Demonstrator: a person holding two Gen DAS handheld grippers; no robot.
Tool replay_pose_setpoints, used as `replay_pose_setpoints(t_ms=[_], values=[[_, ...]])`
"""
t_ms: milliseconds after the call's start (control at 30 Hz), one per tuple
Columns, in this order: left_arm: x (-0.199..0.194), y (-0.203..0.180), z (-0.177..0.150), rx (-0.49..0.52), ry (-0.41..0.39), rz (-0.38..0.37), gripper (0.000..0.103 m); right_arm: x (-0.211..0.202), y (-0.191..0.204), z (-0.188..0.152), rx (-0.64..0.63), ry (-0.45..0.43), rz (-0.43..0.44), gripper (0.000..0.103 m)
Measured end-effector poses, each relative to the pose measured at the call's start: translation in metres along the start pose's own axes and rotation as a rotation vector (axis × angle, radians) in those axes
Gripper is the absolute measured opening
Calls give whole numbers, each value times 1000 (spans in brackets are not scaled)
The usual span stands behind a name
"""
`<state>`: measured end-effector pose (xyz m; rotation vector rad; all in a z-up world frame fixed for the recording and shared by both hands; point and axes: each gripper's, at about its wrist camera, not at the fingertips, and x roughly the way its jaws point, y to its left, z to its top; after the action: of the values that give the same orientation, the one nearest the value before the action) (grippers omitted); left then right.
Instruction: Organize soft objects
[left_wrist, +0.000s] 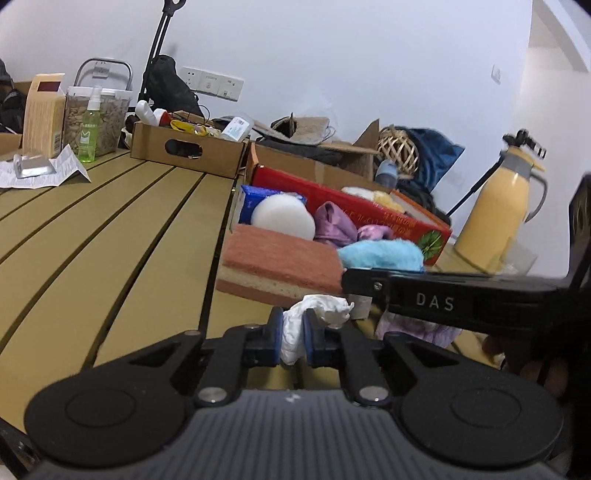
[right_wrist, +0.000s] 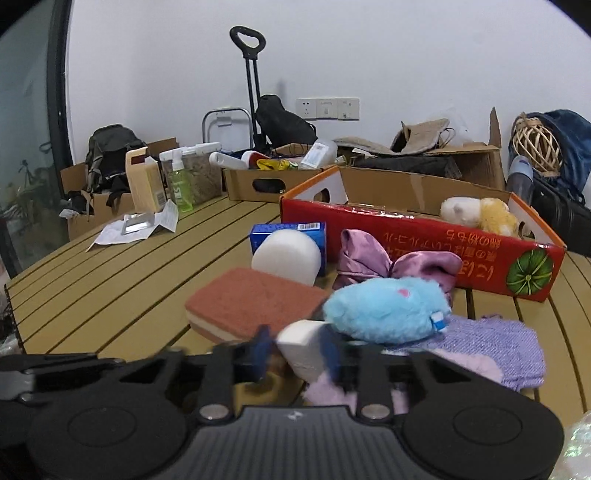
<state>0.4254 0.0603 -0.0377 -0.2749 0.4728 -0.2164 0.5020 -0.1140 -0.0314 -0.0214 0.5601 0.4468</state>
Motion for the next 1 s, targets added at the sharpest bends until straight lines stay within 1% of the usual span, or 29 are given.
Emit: replay_pose_setpoints(t_ms=[67,167,300,400,467,533,600,700,767,800,867,900,933,967,1000], values=[[-6,0,1,2,-28,-29,12,-9,0,1,23,-29,18,17],[-20,-7,1,21,-95,-72,11,-31,4,5,13,-79,25,17],[-44,-20,3,51,-153,-103,11,-80,-1,9,41,-161,50,17],[-64,-33,11,67,-182,-117,11,-120,-18,9,109,-220,83,17],[-71,-44,22,79,-187,-134,11,-138,-30,9,123,-246,74,17],[-72,-51,38,94,-190,-142,11,-148,-44,14,130,-256,49,17],[-64,-57,63,113,-190,-153,11,-151,-65,26,144,-255,52,17],[-31,-58,114,118,-156,-162,11,-142,-98,59,147,-237,77,17],[3,-61,149,132,-128,-148,11,-123,-118,87,135,-218,79,18],[24,-62,164,149,-118,-127,11,-108,-130,102,134,-201,81,18],[76,-62,193,185,-66,-79,11,-65,-159,136,191,-135,112,18],[102,-59,204,185,-44,-53,11,-40,-171,150,219,-98,130,18],[128,-55,214,176,-12,-27,11,-17,-180,161,243,-69,133,18],[159,-50,224,185,37,-13,11,10,-188,174,257,-40,127,18],[182,-45,231,178,63,12,12,34,-191,183,254,-17,121,18]])
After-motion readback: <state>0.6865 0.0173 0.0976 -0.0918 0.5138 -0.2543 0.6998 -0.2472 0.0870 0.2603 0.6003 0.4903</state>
